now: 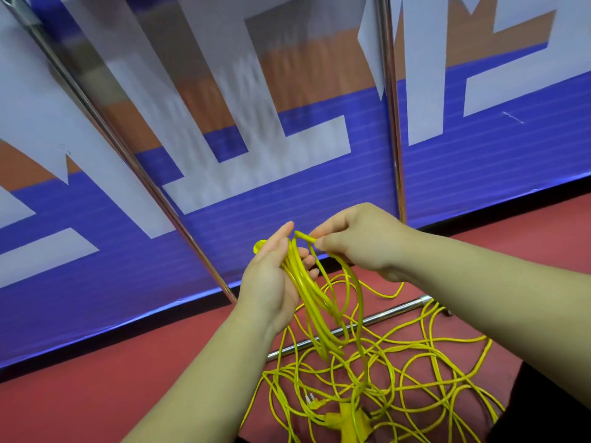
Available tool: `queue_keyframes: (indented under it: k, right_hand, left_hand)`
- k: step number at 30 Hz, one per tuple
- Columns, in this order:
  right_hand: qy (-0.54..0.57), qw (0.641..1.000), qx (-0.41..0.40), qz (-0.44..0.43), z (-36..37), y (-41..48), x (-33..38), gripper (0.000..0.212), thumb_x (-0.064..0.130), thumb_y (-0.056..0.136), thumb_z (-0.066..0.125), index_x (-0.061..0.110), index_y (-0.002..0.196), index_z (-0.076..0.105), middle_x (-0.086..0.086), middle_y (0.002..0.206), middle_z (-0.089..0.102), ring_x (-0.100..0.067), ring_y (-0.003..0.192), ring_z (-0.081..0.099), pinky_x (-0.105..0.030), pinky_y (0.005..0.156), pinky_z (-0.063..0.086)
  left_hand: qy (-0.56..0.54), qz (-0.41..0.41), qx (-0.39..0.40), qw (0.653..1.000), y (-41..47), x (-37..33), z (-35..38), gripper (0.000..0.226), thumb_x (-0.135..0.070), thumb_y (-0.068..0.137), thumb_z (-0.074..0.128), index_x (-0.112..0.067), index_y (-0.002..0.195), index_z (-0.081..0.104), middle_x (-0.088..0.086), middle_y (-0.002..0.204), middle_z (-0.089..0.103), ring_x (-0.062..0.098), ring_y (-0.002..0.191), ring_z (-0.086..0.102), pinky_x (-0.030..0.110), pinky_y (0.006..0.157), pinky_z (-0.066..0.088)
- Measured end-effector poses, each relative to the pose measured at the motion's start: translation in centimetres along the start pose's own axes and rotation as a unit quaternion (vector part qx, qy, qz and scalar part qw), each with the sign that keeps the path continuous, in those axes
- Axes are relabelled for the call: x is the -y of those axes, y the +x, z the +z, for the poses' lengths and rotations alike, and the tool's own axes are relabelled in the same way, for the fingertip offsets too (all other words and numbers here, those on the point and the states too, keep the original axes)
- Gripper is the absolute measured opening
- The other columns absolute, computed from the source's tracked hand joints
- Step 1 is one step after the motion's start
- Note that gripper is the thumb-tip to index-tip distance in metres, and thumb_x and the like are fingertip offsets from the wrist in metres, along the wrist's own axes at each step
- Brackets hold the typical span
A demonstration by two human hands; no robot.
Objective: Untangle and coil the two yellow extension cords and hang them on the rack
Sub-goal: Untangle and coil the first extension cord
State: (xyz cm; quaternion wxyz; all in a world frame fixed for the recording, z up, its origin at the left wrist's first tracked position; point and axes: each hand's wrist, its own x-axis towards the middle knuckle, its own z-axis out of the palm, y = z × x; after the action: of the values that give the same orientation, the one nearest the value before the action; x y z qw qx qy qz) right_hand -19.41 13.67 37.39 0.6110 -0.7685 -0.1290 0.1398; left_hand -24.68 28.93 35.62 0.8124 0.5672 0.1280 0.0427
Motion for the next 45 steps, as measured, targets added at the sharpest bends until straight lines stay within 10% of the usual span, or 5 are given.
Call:
queue_keyframes:
  k: [6,12,20,38,45]
  right_hand:
    - [-0.086,0.993,0.046,-0.067,0.6,-1.4,0.7,0.008,0.02,0.088,0.074,0.023,0.093,0.08,0.018,0.049,0.062,0.002,0.041,0.049,-0.008,0.045,0.034]
    - [-0.013,0.995,0.039,-0.094,2.8,-1.8,-0.3,0.026,0.005,0.08,0.071,0.015,0.096,0.053,0.002,0.075,0.07,-0.01,0.058,0.057,-0.033,0.062,0.048]
    - [-0.017,0.983,0.149,-0.106,3.7,-2.2,-2.1,0.031,-0.007,0.078,0.062,0.017,0.089,0.045,-0.007,0.079,0.062,-0.009,0.056,0.049,-0.026,0.059,0.042]
    - [-0.1,0.976,0.177,-0.075,9.4,-1.2,-8.0,0.031,0.01,0.092,0.066,0.024,0.083,0.04,0.009,0.066,0.049,0.001,0.053,0.045,-0.019,0.055,0.036]
    - [-0.069,0.963,0.259,0.016,6.1,-0.3,-8.5,0.021,0.009,0.089,0.067,0.018,0.084,0.048,0.003,0.06,0.064,-0.027,0.068,0.055,-0.035,0.059,0.039]
  left_hand:
    - [-0.017,-0.002,-0.038,0.999,0.5,-0.2,-0.2,0.03,-0.011,0.104,0.045,-0.02,0.127,0.064,0.023,0.112,0.059,0.038,0.099,0.052,0.076,0.106,0.032]
    - [-0.06,0.057,-0.054,0.995,0.9,-2.6,-0.2,0.035,0.0,0.101,0.043,-0.018,0.124,0.062,0.009,0.072,0.051,0.02,0.06,0.055,0.036,0.066,0.051]
    - [-0.166,0.118,-0.133,0.97,1.1,-6.6,-2.0,0.03,-0.001,0.104,0.039,-0.012,0.127,0.055,0.002,0.056,0.056,0.011,0.049,0.06,0.022,0.052,0.054]
    - [-0.286,0.118,-0.151,0.939,1.8,-8.9,-7.4,0.022,0.001,0.102,0.045,-0.003,0.119,0.059,0.006,0.076,0.049,0.007,0.042,0.05,0.018,0.045,0.047]
    - [-0.343,0.1,-0.235,0.904,3.7,-9.7,-14.7,0.033,0.004,0.099,0.042,-0.01,0.121,0.062,-0.001,0.062,0.043,0.007,0.038,0.044,0.017,0.042,0.039]
